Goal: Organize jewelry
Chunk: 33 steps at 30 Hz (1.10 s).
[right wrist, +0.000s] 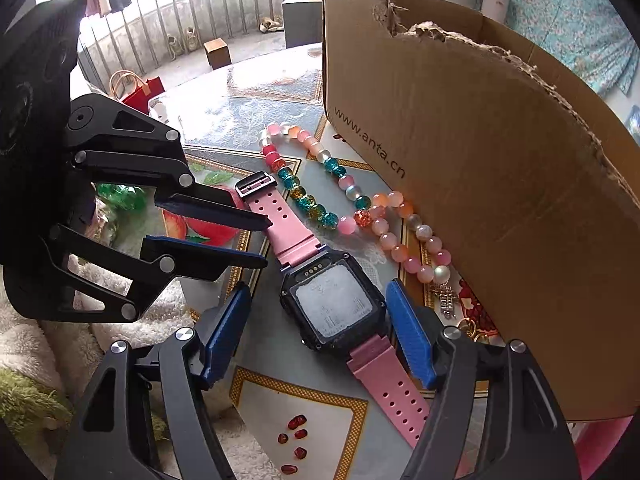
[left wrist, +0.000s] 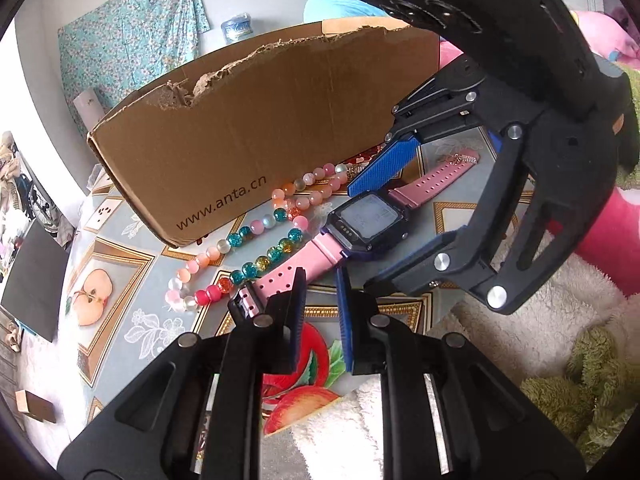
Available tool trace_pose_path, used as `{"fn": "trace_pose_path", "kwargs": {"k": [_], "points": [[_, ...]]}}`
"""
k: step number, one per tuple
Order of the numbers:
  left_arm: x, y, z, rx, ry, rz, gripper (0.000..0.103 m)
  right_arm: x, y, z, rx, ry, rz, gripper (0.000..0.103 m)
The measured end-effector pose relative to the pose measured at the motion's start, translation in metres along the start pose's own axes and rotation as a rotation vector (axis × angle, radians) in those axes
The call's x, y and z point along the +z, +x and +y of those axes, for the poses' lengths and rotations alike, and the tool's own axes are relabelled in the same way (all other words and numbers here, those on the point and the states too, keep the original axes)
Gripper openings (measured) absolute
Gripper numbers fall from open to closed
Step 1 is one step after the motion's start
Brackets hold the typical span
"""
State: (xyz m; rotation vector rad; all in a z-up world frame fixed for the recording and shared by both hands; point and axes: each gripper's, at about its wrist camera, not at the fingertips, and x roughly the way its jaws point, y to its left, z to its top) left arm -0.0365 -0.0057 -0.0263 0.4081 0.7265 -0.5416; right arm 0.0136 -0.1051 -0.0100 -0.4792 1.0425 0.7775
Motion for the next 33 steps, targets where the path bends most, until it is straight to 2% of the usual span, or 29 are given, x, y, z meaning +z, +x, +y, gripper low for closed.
{"fn": "trace_pose_path", "kwargs": {"k": [2, 5, 8, 10, 11, 16, 20, 21, 22, 25, 28, 31, 33], "points": [[-0.004, -0.006, 0.001, 0.009, -0.001, -0.013, 0.015, 0.002, 0.000, 0.000, -0.004, -0.002, 0.009, 0.064], [-0.007, -0.010, 0.001, 0.031, 0.013, -0.018, 0.019, 0.006, -0.003, -0.005, 0.027, 0.008, 0.028, 0.050], [-0.008, -0.012, 0.001, 0.044, 0.026, -0.028, 0.026, 0.007, -0.007, -0.023, 0.147, 0.082, 0.053, 0.050], [-0.007, -0.012, 0.001, 0.033, 0.036, -0.035, 0.036, 0.005, -0.007, -0.028, 0.186, 0.097, 0.064, 0.050], [-0.006, -0.011, -0.001, 0.036, 0.050, -0.037, 0.037, 0.005, -0.007, -0.031, 0.207, 0.106, 0.071, 0.050], [-0.007, -0.002, -0.010, 0.052, 0.107, -0.018, 0.038, 0.002, -0.007, -0.040, 0.315, 0.159, 0.090, 0.050], [-0.004, 0.003, -0.019, 0.084, 0.158, -0.011, 0.037, -0.003, -0.005, -0.046, 0.367, 0.167, 0.102, 0.050], [-0.003, 0.004, -0.022, 0.095, 0.167, -0.013, 0.035, -0.004, -0.005, -0.045, 0.378, 0.166, 0.104, 0.050], [-0.001, 0.007, -0.023, 0.097, 0.172, -0.009, 0.027, -0.005, -0.004, -0.042, 0.386, 0.163, 0.104, 0.050], [0.005, 0.013, -0.021, 0.099, 0.153, 0.009, 0.013, -0.008, -0.003, -0.039, 0.391, 0.169, 0.093, 0.050], [0.010, 0.012, -0.011, 0.032, 0.081, 0.039, 0.010, -0.013, -0.005, -0.041, 0.371, 0.196, 0.079, 0.051], [0.018, 0.017, 0.010, -0.056, -0.043, 0.085, 0.008, -0.024, -0.016, -0.035, 0.280, 0.178, 0.072, 0.060], [0.021, 0.021, 0.025, -0.097, -0.110, 0.108, 0.008, -0.032, -0.022, -0.028, 0.200, 0.161, 0.060, 0.061]]}}
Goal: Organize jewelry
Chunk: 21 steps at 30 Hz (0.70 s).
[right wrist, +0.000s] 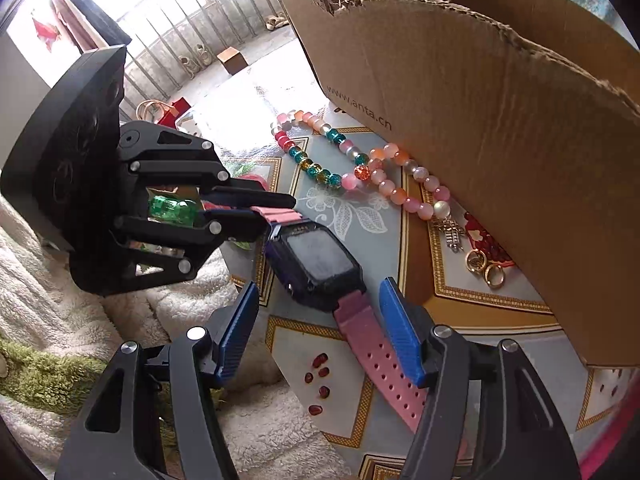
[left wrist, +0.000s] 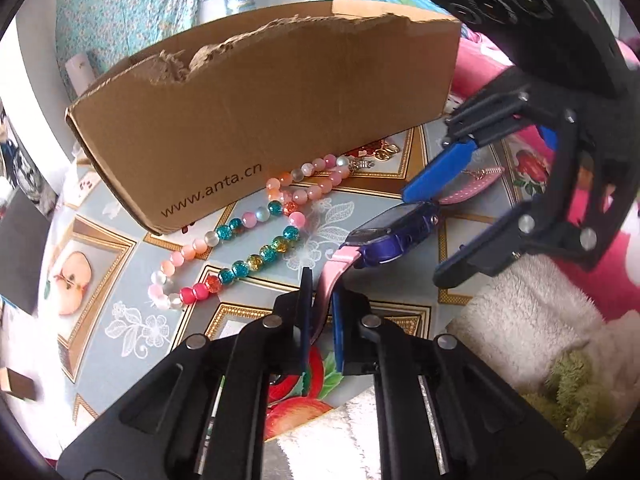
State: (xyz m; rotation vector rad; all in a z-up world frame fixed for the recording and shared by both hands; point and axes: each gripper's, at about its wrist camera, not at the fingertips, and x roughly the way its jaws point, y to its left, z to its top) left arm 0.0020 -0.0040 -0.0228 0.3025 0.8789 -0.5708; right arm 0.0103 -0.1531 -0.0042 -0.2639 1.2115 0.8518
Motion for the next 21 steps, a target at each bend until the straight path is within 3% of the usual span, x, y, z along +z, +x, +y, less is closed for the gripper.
{"fn": "trace_pose_path", "kwargs": {"k": [5, 7, 11, 14, 18, 21], "points": [[0.006, 0.003, 0.018, -0.032, -0.042, 0.010, 0.006, -0.028, -0.012, 0.003, -0.196, 0.043, -0.065, 0.060], [0.007, 0.003, 0.019, -0.028, -0.049, 0.012, 0.005, -0.038, -0.019, 0.002, -0.289, 0.067, -0.106, 0.050], [0.006, 0.004, 0.014, 0.005, -0.021, 0.000, 0.005, -0.053, -0.024, 0.002, -0.438, 0.108, -0.162, 0.015], [0.002, -0.003, 0.011, 0.005, -0.031, -0.028, 0.004, -0.054, -0.031, 0.000, -0.498, 0.135, -0.207, 0.006], [0.006, -0.032, 0.006, 0.006, -0.032, -0.099, 0.003, -0.047, -0.054, 0.020, -0.557, 0.126, -0.292, 0.005], [0.023, -0.073, 0.013, -0.004, -0.036, -0.194, 0.003, -0.033, -0.086, 0.040, -0.595, 0.088, -0.359, 0.005]]}}
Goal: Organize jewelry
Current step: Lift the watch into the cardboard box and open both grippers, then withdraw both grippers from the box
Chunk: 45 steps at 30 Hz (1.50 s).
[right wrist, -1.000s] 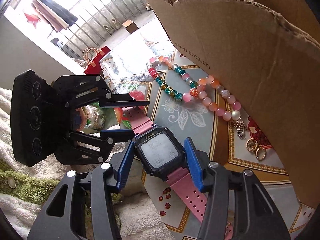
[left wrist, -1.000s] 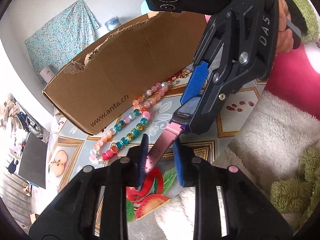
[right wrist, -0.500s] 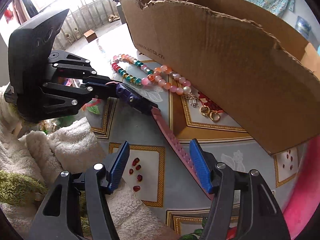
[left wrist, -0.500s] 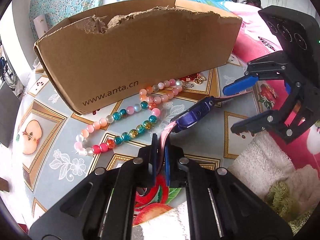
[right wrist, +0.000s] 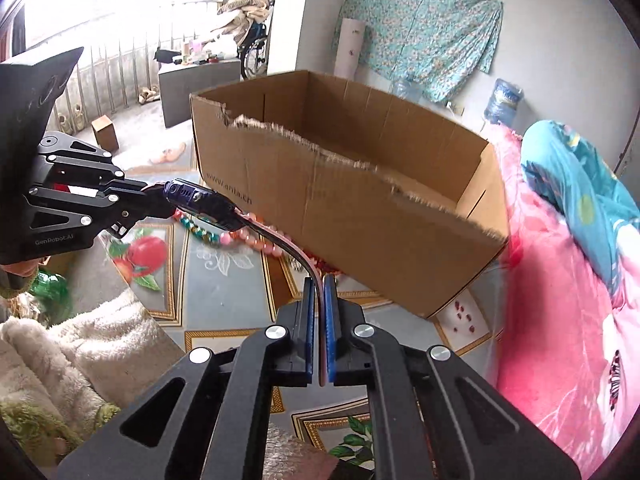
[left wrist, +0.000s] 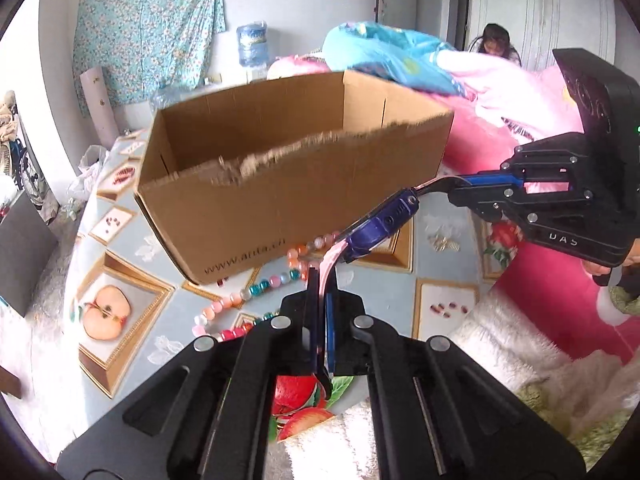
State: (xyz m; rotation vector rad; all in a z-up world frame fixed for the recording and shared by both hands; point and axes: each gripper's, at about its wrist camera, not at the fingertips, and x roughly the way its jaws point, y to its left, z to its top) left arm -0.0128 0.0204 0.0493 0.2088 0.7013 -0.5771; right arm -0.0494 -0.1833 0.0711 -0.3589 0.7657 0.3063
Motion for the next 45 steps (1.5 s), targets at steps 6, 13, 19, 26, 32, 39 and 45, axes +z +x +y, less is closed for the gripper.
{"fn": "trace_pose_path", "kwargs": {"k": [6, 13, 19, 26, 32, 39, 45], "points": [[0.074, -0.020, 0.035, -0.049, -0.068, -0.063, 0.003, 0.068, -0.025, -0.032, 0.028, 0.014, -0.098, 0.005], [0.149, 0.081, 0.084, -0.005, -0.118, 0.204, 0.003, 0.126, 0.076, -0.092, 0.155, 0.096, 0.200, 0.005], [0.160, 0.174, 0.094, 0.085, -0.018, 0.426, 0.011, 0.144, 0.168, -0.116, 0.176, 0.139, 0.452, 0.006], [0.170, 0.166, 0.110, 0.099, -0.074, 0.329, 0.038, 0.153, 0.190, -0.126, 0.136, 0.127, 0.454, 0.028], [0.155, 0.097, 0.123, 0.130, -0.137, 0.147, 0.053, 0.167, 0.192, -0.106, 0.204, 0.097, 0.431, 0.028], [0.101, 0.046, 0.137, 0.226, -0.271, 0.072, 0.060, 0.196, 0.240, -0.055, 0.222, -0.043, 0.475, 0.060], [0.061, 0.016, 0.136, 0.292, -0.295, 0.031, 0.063, 0.198, 0.281, -0.015, 0.131, -0.226, 0.529, 0.060]]}}
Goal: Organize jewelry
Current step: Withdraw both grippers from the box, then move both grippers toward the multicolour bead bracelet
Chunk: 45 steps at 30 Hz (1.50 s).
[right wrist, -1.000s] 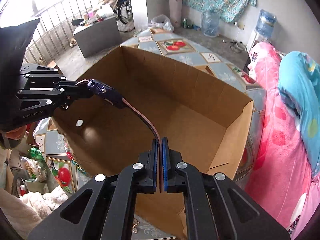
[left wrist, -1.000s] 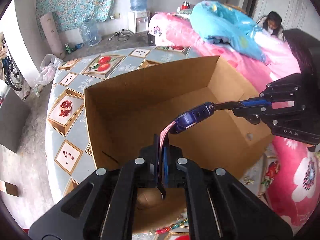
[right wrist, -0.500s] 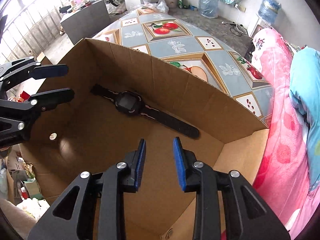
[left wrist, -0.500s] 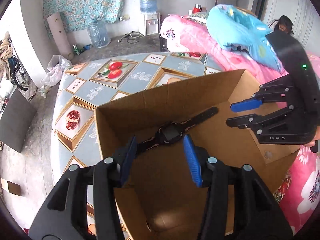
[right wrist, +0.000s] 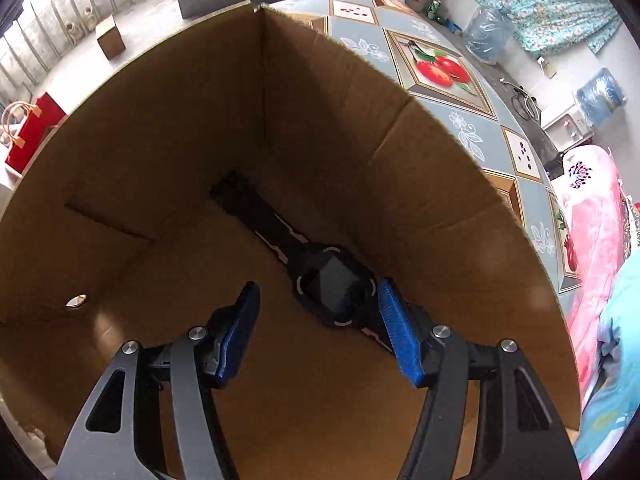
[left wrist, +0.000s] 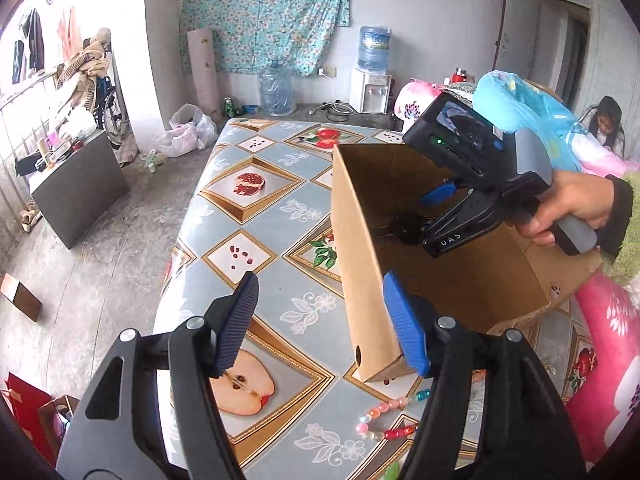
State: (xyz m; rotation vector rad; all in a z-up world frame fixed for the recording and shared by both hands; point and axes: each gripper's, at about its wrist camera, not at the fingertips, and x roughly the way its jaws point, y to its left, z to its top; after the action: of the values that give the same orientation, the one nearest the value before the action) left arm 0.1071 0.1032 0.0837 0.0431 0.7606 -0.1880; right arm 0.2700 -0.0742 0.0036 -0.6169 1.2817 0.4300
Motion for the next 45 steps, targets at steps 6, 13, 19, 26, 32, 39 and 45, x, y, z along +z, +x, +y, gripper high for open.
{"fn": "trace_pose_path", "kwargs": {"k": [6, 13, 19, 26, 32, 39, 45], "points": [[-0.029, -0.011, 0.004, -0.008, -0.017, -0.022, 0.063, 0.000, 0.010, -0.015, -0.019, 0.088, 0.030, 0.059], [-0.053, -0.036, -0.013, -0.010, 0.036, -0.100, 0.063, -0.023, -0.066, -0.021, 0.042, 0.156, -0.175, 0.059], [-0.081, -0.052, -0.031, -0.093, 0.068, -0.116, 0.063, -0.100, -0.187, -0.013, 0.019, 0.214, -0.500, 0.092], [-0.115, -0.022, -0.081, -0.223, 0.175, -0.009, 0.064, -0.212, -0.249, 0.025, -0.056, 0.332, -0.670, 0.097], [-0.119, 0.004, -0.109, -0.279, 0.223, 0.025, 0.063, -0.277, -0.197, 0.047, -0.118, 0.495, -0.603, 0.097], [-0.132, 0.022, -0.113, -0.384, 0.227, 0.141, 0.062, -0.321, -0.139, 0.074, -0.221, 0.621, -0.483, 0.097], [-0.147, 0.003, -0.105, -0.443, 0.239, 0.160, 0.062, -0.337, -0.131, 0.078, -0.244, 0.636, -0.535, 0.097]]}}
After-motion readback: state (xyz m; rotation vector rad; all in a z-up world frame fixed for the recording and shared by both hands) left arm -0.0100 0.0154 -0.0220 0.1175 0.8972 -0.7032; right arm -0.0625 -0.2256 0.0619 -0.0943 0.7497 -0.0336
